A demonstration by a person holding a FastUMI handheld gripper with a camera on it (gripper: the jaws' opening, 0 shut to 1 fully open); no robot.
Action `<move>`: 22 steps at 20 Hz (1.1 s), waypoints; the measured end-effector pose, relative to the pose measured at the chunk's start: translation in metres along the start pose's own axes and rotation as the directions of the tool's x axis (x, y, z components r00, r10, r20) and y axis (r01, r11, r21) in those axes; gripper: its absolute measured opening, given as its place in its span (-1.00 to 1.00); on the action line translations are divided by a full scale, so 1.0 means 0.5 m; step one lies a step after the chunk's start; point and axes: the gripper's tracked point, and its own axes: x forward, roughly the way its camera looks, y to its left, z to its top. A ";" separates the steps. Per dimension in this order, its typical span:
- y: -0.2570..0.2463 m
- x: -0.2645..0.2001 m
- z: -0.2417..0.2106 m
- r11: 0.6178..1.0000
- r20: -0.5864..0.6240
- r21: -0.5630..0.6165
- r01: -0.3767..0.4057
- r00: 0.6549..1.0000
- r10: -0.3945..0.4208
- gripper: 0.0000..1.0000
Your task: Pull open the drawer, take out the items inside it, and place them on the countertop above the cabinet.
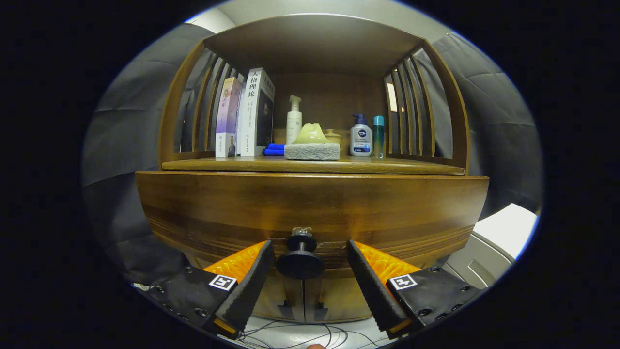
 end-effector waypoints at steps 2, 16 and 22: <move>0.001 0.014 0.002 1.000 0.004 -0.003 0.003 1.000 -0.003 0.98; 0.005 0.085 0.012 0.999 0.019 -0.039 0.032 0.999 -0.031 0.98; 0.004 -0.004 0.109 1.000 0.113 -0.013 -0.024 0.993 0.025 0.99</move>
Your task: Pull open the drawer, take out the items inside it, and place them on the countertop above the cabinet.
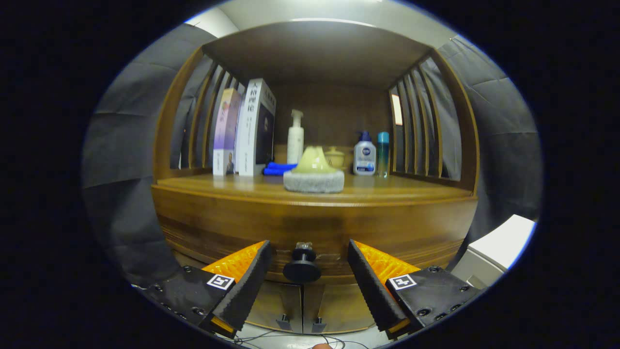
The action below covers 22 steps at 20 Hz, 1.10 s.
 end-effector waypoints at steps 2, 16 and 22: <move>-0.007 -0.045 0.050 1.000 0.041 -0.007 -0.015 0.999 0.015 0.99; -0.057 -0.292 0.186 0.999 0.150 0.023 -0.049 0.988 0.045 0.99; -0.062 -0.344 0.172 0.998 0.124 0.010 -0.060 0.991 0.058 0.99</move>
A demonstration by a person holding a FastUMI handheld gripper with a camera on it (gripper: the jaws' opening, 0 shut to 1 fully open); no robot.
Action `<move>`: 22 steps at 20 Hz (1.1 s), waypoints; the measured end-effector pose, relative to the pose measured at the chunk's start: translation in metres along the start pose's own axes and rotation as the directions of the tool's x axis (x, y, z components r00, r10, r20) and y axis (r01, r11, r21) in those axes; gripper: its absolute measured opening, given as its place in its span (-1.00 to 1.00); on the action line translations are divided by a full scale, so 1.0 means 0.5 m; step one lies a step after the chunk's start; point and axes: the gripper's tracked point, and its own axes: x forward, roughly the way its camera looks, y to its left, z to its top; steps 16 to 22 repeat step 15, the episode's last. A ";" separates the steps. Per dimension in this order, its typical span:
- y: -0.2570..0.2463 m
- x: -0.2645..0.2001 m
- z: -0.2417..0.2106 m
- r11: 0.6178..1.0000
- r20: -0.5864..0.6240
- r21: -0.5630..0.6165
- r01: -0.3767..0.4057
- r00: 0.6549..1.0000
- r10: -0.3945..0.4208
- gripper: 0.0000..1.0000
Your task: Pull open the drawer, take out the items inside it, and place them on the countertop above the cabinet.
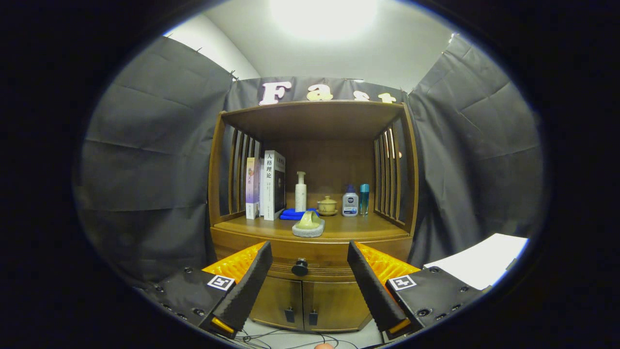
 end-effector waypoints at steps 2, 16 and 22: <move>-0.002 -0.006 -0.003 1.000 -0.004 -0.006 -0.001 1.000 0.001 0.99; -0.002 -0.017 -0.003 1.000 0.000 0.015 -0.010 1.000 0.010 0.99; -0.002 -0.017 -0.003 1.000 0.000 0.015 -0.010 1.000 0.010 0.99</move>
